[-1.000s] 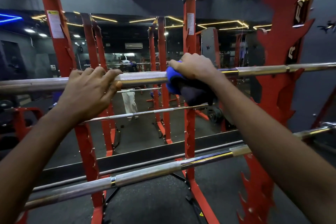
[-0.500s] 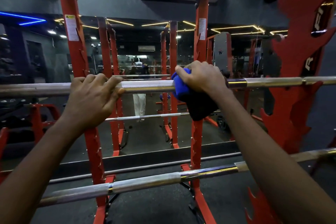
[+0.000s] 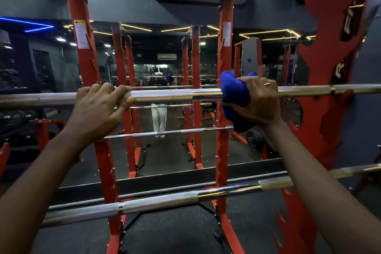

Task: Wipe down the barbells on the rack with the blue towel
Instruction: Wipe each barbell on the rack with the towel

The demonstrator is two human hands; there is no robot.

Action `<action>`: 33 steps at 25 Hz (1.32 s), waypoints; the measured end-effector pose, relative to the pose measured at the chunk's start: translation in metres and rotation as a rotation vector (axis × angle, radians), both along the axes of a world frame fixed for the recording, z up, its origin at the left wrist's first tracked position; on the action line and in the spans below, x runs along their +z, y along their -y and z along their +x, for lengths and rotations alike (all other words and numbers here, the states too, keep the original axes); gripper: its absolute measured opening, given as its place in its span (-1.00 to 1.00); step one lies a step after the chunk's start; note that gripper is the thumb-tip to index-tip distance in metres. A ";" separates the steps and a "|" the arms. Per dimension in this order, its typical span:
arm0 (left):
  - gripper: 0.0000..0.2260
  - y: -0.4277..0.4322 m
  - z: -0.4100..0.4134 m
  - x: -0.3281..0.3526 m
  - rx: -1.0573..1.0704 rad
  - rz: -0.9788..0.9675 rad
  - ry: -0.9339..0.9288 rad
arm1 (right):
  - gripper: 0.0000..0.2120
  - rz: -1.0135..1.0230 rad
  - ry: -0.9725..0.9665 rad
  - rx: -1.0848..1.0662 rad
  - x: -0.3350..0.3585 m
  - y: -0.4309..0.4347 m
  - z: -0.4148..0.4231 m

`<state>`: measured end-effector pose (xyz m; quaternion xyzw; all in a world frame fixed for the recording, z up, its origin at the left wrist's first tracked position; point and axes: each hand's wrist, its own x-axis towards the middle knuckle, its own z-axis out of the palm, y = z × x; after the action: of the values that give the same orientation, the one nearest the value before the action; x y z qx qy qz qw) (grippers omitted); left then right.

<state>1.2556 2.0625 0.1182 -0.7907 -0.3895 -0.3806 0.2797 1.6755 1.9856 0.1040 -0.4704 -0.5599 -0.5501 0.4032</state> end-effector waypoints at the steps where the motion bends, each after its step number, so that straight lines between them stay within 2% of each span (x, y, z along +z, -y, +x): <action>1: -0.52 0.000 0.000 0.001 -0.003 -0.009 0.001 | -0.40 -0.052 -0.052 0.009 0.009 0.005 0.001; 8: -0.50 0.000 0.000 0.000 0.002 -0.020 0.013 | -0.46 -0.412 -0.495 -0.106 0.048 0.011 -0.034; 11: -0.47 0.000 -0.005 0.002 -0.023 -0.056 -0.061 | -0.45 -0.400 -0.488 -0.109 0.043 0.004 -0.079; 14: -0.48 -0.001 -0.029 -0.001 0.001 -0.055 -0.090 | -0.50 -0.359 -0.391 -0.019 0.028 -0.013 -0.162; 16: -0.49 -0.007 -0.054 -0.003 0.074 -0.030 -0.071 | -0.48 -0.334 -0.312 -0.046 0.024 -0.022 -0.206; 19: -0.43 -0.015 -0.101 0.005 0.137 -0.048 -0.106 | -0.48 -0.408 -0.240 -0.032 0.036 -0.030 -0.218; 21: -0.36 -0.022 -0.129 0.013 0.131 -0.090 -0.151 | -0.46 -0.526 -0.339 -0.026 0.052 -0.034 -0.212; 24: -0.35 -0.031 -0.147 0.013 0.083 -0.079 -0.171 | -0.42 -0.615 -0.569 -0.171 0.066 -0.042 -0.228; 26: -0.42 -0.034 -0.148 0.009 0.045 -0.062 -0.134 | -0.47 -0.572 -0.501 -0.150 0.061 -0.051 -0.271; 29: -0.47 -0.037 -0.155 0.010 -0.009 -0.093 -0.136 | -0.53 -0.373 -0.233 0.007 0.036 -0.057 -0.336; 32: -0.53 -0.037 -0.176 0.007 -0.015 -0.037 -0.125 | -0.52 -0.348 -0.003 0.080 0.033 -0.056 -0.322; 33: -0.55 -0.039 -0.187 0.006 -0.007 -0.025 -0.114 | -0.51 -0.380 -0.029 0.091 0.037 -0.054 -0.308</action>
<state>1.0690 2.1014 0.1243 -0.8159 -0.3750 -0.3307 0.2903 1.3679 2.0399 0.1414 -0.5199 -0.6688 -0.4088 0.3396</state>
